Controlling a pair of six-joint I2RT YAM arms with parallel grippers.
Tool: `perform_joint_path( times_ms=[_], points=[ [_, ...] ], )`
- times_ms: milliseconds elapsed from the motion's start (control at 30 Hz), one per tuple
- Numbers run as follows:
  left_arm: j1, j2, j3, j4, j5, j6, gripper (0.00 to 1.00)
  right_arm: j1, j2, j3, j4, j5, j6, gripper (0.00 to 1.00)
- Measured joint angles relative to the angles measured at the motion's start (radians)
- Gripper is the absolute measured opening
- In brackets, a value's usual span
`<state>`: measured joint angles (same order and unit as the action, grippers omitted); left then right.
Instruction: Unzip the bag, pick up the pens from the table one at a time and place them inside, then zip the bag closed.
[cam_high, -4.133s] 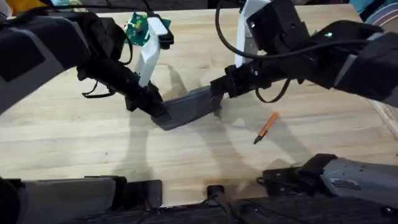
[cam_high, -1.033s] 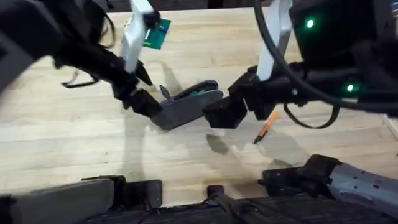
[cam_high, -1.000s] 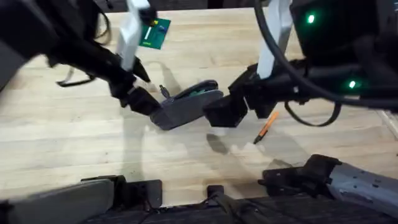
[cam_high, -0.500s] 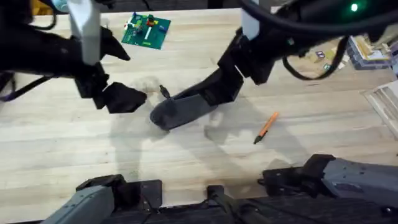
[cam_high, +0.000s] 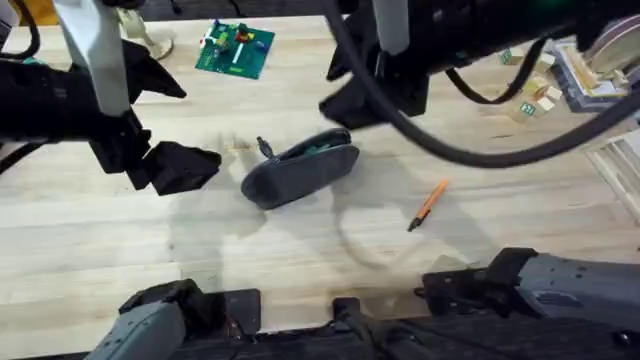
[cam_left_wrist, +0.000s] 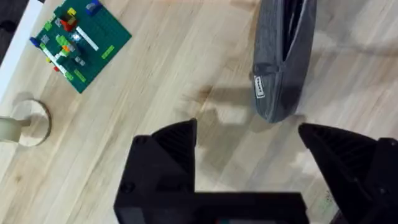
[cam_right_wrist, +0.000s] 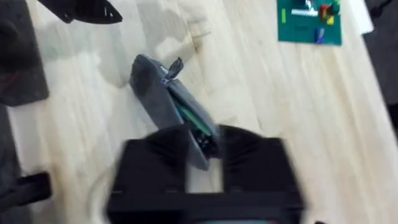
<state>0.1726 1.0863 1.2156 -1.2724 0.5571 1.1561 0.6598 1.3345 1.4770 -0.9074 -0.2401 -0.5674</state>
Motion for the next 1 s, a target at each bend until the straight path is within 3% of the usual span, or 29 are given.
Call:
perform_joint_path(
  times_ms=[67, 100, 467, 1000],
  points=[
    [0.0, 0.0, 0.0, 0.001, 0.0, 0.0, 0.992, 0.0, 0.013, 0.001, 0.013, 0.003, -0.032, 0.082],
    [0.0, 0.0, 0.0, 0.001, 0.0, 0.0, 0.993, 0.0, 0.024, 0.002, 0.016, 0.005, -0.049, 0.047],
    [0.0, 0.0, 0.0, 0.0, 0.0, 0.0, 0.992, 0.0, 0.163, 0.003, 0.017, -0.025, -0.194, 0.034],
    [0.0, 0.0, 0.0, 0.0, 0.0, 0.0, 0.993, 0.0, 0.382, 0.003, -0.007, -0.091, -0.216, 0.034]
  ],
)
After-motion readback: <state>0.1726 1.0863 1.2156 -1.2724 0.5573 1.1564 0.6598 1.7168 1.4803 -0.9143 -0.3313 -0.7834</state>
